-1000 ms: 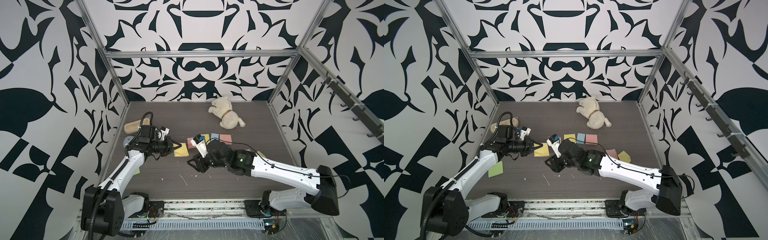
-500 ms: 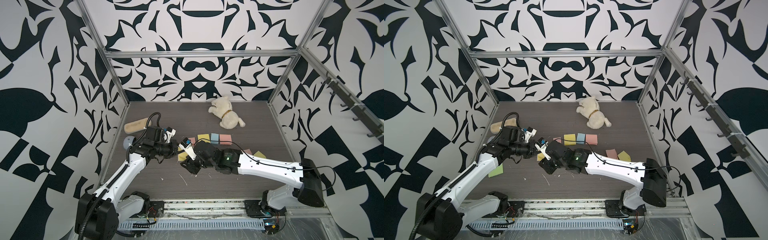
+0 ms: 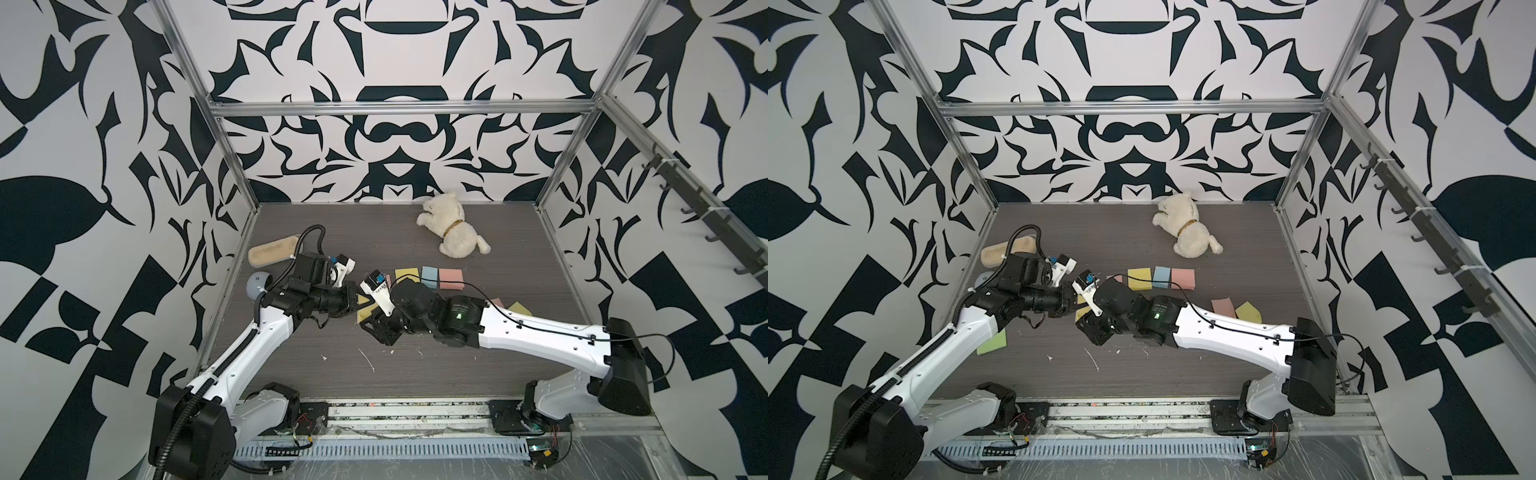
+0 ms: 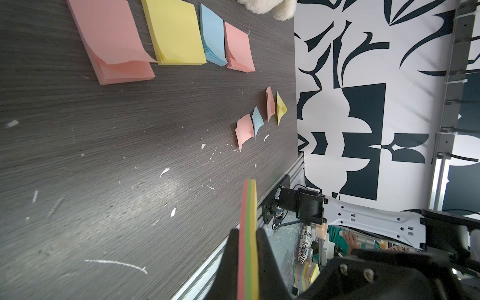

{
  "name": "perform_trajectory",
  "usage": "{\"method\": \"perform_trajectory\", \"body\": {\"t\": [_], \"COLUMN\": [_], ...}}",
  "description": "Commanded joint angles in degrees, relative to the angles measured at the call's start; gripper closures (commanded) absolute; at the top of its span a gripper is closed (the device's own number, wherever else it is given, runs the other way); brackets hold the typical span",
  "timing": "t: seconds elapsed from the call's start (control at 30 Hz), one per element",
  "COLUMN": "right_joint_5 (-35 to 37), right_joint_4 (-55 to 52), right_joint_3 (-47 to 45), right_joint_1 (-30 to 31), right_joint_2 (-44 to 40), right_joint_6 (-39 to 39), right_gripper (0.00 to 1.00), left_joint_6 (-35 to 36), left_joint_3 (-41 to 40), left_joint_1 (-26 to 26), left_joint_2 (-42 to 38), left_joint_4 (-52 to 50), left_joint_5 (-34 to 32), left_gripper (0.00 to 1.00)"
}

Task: Tear off pages from different memo pads
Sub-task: Tear off the paper from the memo pad.

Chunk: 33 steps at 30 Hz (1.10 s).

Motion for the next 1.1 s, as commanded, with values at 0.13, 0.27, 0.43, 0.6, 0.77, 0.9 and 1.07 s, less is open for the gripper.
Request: {"method": "perform_trajectory", "body": {"t": [0.13,0.27,0.43,0.6,0.77,0.9,1.07], "right_joint_5": [0.3,2.6,4.2,4.1,0.7,0.2,0.5], "right_joint_4": [0.6,-2.2,-4.7,-4.5,-2.0,-2.0,-1.7], "right_joint_3": [2.3,3.1,4.4,5.4,5.5,5.9,6.4], "right_joint_1": [-0.7,-1.0,-0.6,0.2,0.2,0.1,0.2], "right_joint_2": [0.2,0.7,1.4,1.8,1.8,2.9,4.0], "right_joint_6": [2.2,2.3,1.2,0.8,3.5,5.0,6.8], "right_gripper": [0.63,0.73,0.77,0.70,0.55,0.52,0.52], "left_joint_6": [1.2,1.3,1.5,1.5,2.4,2.4,2.4], "left_joint_3": [0.3,0.4,0.4,0.1,0.0,0.0,0.1], "left_joint_1": [-0.7,-0.8,-1.0,-1.1,-1.3,-1.3,-1.9], "left_joint_2": [-1.7,-1.6,-1.5,-1.4,-1.6,-1.8,-2.1], "left_joint_4": [-0.8,-0.7,-0.7,-0.7,-1.3,-1.2,-1.2], "left_joint_5": [-0.3,-0.2,-0.4,-0.9,-3.3,-4.1,-4.1], "left_gripper": [1.00,1.00,1.00,1.00,1.00,1.00,1.00]}}
